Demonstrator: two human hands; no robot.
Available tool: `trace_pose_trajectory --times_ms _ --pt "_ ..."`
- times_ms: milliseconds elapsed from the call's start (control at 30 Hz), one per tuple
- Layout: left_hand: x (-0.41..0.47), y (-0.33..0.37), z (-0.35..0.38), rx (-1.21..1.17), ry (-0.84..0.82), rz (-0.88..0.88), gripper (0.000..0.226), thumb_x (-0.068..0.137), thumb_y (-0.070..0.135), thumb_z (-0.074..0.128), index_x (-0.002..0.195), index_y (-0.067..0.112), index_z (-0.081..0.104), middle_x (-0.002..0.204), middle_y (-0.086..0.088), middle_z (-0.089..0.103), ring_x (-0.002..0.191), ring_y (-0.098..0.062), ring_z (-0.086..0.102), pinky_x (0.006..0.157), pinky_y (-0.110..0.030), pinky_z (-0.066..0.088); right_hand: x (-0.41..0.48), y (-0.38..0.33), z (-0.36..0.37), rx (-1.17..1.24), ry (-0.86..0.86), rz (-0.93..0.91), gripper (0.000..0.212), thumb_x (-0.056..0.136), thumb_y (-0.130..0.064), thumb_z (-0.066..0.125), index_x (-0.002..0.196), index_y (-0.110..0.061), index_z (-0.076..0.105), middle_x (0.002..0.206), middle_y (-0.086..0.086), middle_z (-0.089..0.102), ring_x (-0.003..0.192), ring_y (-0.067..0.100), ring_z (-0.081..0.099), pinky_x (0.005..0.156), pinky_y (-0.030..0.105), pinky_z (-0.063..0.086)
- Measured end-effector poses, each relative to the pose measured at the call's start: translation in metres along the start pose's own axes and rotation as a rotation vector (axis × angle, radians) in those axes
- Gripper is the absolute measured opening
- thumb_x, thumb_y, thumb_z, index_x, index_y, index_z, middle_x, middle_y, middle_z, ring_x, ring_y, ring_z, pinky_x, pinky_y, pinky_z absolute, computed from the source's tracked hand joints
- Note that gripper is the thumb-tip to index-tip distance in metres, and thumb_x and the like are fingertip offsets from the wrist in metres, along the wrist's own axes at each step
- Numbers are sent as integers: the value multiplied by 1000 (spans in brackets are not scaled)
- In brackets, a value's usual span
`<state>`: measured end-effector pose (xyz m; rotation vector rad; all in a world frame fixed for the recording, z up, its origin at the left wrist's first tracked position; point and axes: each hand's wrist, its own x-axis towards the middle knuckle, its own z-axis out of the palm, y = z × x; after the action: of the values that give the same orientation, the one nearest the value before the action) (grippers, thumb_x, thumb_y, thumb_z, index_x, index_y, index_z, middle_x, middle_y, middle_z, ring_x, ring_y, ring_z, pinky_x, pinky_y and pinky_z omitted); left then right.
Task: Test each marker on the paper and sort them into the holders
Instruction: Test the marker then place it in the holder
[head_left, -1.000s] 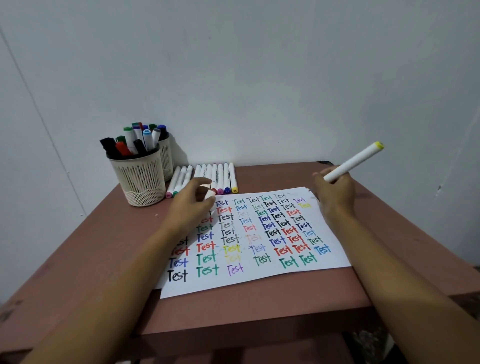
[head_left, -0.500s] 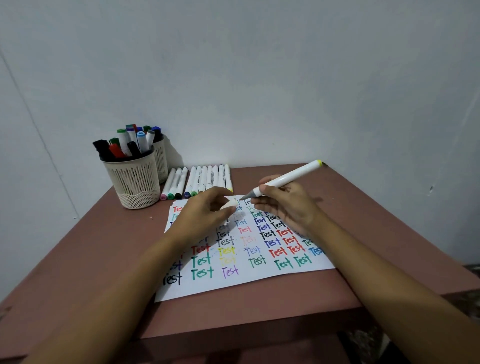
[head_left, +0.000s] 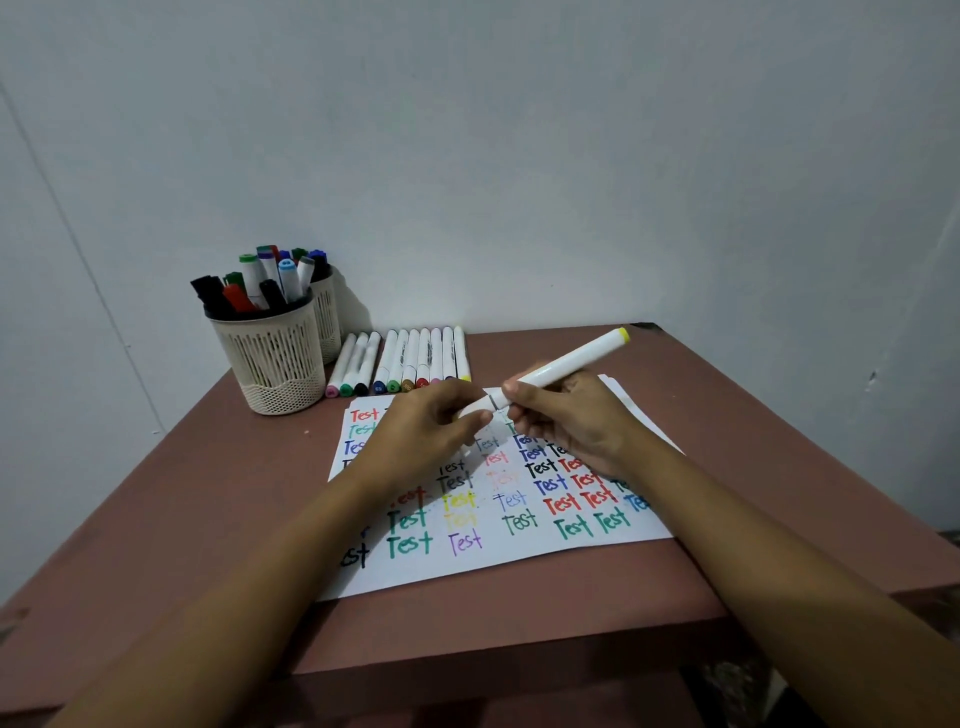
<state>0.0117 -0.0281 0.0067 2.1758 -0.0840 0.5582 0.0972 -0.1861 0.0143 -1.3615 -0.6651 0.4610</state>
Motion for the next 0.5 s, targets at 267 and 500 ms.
trace_pose_trajectory --times_ms 267,500 --pt "-3 1 7 39 54 50 4 86 18 65 89 19 62 65 -2 58 62 -24 55 64 -41 47 -2 -1 -4 107 -30 61 7 86 -8 60 81 -5 63 62 4 64 54 10 61 53 16 51" --pt "-4 3 9 54 70 58 11 87 18 64 95 11 64 68 -11 61 66 -31 57 62 -39 46 -1 0 -3 103 -53 86 9 89 -7 58 83 -3 63 61 4 64 53 9 61 54 16 52"
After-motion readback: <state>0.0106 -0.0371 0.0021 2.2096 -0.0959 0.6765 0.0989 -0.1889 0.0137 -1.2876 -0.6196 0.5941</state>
